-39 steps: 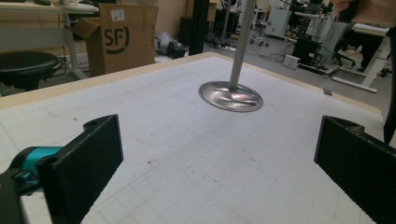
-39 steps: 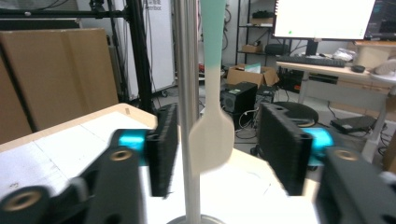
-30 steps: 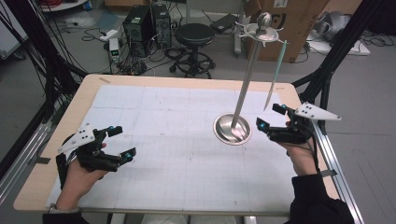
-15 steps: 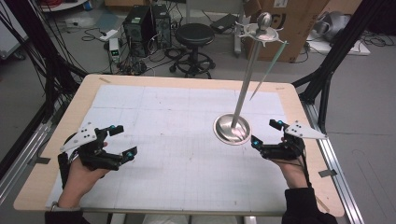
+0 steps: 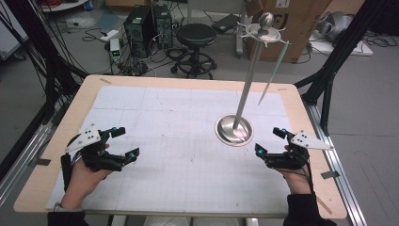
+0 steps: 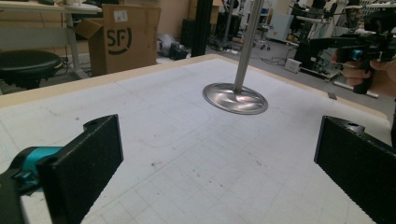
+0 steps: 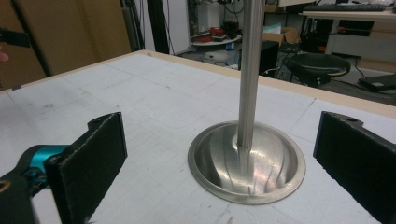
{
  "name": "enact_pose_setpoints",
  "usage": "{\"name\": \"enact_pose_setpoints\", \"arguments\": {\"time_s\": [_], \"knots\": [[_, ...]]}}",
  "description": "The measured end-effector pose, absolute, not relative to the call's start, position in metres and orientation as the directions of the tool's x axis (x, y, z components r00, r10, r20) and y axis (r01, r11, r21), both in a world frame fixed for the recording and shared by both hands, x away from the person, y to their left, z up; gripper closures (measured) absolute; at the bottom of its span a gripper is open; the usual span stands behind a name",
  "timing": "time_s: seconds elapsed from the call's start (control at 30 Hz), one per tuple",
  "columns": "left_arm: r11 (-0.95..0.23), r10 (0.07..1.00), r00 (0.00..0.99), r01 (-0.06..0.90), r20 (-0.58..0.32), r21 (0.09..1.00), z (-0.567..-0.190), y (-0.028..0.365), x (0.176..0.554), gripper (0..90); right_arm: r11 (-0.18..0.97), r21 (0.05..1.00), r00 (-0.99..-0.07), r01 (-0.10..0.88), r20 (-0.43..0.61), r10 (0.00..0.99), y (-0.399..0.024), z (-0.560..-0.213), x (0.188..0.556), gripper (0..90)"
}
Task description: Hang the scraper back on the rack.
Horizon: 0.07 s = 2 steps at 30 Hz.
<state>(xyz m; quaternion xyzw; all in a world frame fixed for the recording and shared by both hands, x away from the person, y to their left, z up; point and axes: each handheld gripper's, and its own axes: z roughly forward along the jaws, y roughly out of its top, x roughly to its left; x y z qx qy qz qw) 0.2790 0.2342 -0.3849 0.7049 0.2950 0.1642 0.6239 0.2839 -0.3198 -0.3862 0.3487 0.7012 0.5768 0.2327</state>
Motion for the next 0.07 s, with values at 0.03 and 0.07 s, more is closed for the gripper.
{"name": "enact_pose_setpoints", "arguments": {"time_s": [0.03,0.07], "knots": [[-0.053,0.622,0.771,0.213,-0.135,0.976,-0.3854,0.2341,0.2795,1.7,0.098,0.97,-0.65,0.222,0.073,0.756,-0.3197,-0.3867,0.2843,1.6],[-0.052,0.625,0.768,0.217,-0.138,0.975,-0.3859,0.2335,0.2797,1.7,0.099,0.969,-0.651,0.227,0.075,0.755,-0.3195,-0.3872,0.2844,1.6]]}}
